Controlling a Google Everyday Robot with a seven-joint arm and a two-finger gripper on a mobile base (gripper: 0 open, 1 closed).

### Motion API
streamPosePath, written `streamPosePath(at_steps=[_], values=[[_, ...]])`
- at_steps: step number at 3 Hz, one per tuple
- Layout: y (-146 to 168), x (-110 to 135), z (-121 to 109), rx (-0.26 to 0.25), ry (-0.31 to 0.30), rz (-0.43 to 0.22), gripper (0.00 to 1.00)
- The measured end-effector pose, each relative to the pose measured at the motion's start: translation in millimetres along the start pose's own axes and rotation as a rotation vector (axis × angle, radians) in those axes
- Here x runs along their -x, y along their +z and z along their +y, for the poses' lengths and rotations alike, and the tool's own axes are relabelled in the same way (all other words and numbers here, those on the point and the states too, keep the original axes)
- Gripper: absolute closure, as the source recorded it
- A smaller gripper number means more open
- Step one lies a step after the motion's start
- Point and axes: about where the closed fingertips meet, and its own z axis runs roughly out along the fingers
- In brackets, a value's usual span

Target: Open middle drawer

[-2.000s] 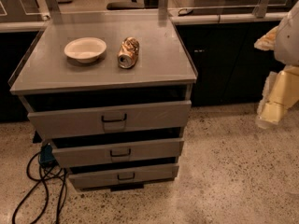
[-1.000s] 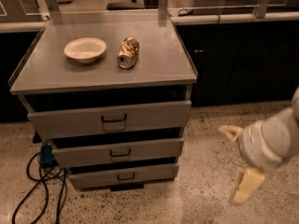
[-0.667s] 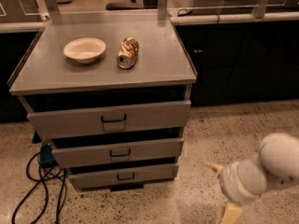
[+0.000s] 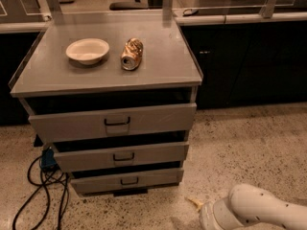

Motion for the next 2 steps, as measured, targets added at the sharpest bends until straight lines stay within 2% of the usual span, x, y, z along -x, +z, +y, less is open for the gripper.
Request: streamPosePath(at_steps=[1,2], values=[[12.9,32.1,-44.8,-0.113,-0.124,-0.062,0.0],[12.9,32.0,-44.8,-0.113,-0.125,-0.062,0.0]])
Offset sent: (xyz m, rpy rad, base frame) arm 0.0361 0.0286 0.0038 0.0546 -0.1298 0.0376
